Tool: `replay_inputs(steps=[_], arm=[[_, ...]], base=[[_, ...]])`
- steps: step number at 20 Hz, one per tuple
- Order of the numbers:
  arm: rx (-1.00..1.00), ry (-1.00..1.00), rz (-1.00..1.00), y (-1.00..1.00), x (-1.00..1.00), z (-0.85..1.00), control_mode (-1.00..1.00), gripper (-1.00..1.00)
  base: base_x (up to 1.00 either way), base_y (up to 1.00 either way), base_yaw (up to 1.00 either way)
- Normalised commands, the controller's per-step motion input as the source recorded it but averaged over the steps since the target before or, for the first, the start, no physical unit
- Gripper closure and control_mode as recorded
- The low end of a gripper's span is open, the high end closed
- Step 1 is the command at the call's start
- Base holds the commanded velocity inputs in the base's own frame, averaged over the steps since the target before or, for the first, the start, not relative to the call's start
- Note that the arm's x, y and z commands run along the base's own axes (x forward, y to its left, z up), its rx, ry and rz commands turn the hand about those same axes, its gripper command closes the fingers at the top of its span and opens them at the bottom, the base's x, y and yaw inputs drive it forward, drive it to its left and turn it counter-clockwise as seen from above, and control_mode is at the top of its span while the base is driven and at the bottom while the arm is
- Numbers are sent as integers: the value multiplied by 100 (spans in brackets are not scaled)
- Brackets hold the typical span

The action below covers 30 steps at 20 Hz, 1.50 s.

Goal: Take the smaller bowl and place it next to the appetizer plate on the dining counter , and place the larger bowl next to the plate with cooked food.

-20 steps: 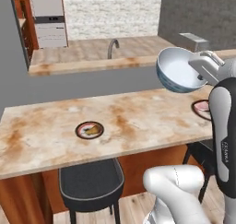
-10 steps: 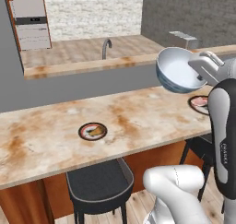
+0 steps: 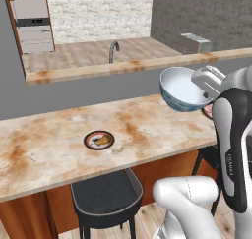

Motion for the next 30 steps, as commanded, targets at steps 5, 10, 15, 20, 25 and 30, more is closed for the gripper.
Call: replay_inputs(steps=[5,10,15,20,25,30], arm=[[0,13,0,3,16,-76,-100,100],[0,16,0,4,15,-48,-100,100],[-1,17,0,25,13,-37,-100,100],[0,16,0,31,28,-33,-100,100],[0,5,-1,7,42,-28,-100,100],[-3,0,-7,0,54,-34,-100,100]], base=[[0,0,0],[0,0,0],[0,0,0],[0,0,0],[0,0,0],[0,0,0]])
